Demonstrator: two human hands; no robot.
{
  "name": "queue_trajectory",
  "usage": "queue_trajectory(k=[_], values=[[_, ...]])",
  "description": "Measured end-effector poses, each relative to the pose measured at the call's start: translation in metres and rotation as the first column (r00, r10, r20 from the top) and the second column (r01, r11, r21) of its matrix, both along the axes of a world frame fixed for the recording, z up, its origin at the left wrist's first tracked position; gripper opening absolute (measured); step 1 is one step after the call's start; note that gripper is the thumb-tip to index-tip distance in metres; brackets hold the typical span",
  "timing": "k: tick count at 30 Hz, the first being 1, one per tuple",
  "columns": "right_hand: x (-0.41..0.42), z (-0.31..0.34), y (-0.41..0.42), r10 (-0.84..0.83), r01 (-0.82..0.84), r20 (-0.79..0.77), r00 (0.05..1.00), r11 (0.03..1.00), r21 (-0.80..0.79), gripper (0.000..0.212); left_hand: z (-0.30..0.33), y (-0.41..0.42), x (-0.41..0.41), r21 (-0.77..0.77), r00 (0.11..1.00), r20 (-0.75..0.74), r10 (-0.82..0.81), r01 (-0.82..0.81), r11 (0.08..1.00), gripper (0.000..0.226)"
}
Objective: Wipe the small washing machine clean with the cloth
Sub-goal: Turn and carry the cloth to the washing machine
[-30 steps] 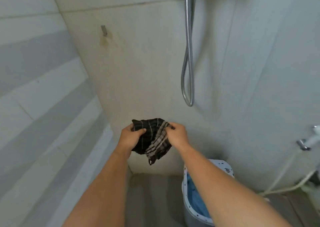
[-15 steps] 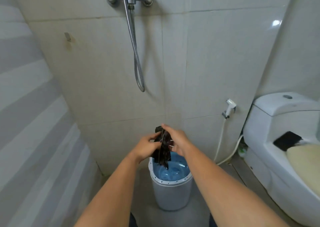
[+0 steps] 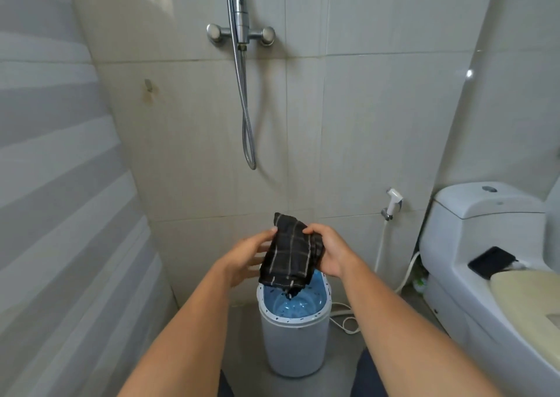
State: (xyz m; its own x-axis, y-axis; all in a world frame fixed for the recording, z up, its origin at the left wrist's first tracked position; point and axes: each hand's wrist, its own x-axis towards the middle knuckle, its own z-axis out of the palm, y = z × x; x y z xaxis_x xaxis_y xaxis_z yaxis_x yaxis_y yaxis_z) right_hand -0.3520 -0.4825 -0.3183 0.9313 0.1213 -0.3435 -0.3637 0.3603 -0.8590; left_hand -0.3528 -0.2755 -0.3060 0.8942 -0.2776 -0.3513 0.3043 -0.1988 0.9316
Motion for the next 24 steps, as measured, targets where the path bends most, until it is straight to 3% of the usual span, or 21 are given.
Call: queue_trajectory(k=[2,5,8,10,15,18,20,24], values=[[-0.009,0.001,-0.002,0.022,-0.023,0.019,1.000,1.000,0.013,0.020,-0.001,-0.004,-0.007,-0.134,0.997,-0.019,-0.069,0.066,0.989,0.055],[-0.019,-0.010,-0.006,0.009,-0.013,0.053,0.999,0.997,0.076,0.036,-0.004,-0.014,-0.008,-0.311,1.000,0.010,0.019,-0.015,0.950,0.060],[-0.025,-0.029,-0.003,0.095,-0.095,0.002,0.996,0.994,0.060,0.068,-0.005,-0.022,-0.008,-0.355,0.993,0.044,0.112,-0.089,0.931,0.061],[-0.026,-0.039,0.001,0.165,-0.165,-0.002,0.986,0.985,0.051,0.076,-0.010,-0.026,-0.005,-0.335,0.984,0.087,0.153,-0.116,0.935,0.062],[-0.016,-0.046,0.003,0.065,-0.071,0.041,0.997,0.985,0.158,0.045,-0.027,-0.031,0.012,-0.238,0.954,0.133,0.270,-0.234,0.943,0.057],[0.002,-0.055,0.002,-0.011,0.005,0.038,0.999,0.987,0.159,0.044,-0.046,-0.030,0.024,-0.085,0.943,0.194,0.269,-0.257,0.963,0.063],[0.014,-0.063,0.001,-0.059,0.056,0.016,0.998,0.989,0.134,0.044,-0.058,-0.030,0.028,-0.037,0.966,0.183,0.185,-0.181,0.983,0.068],[0.024,-0.079,0.002,-0.012,0.021,-0.044,0.999,0.977,0.210,0.036,-0.075,-0.037,0.029,-0.002,0.992,0.126,-0.026,0.027,1.000,0.044]])
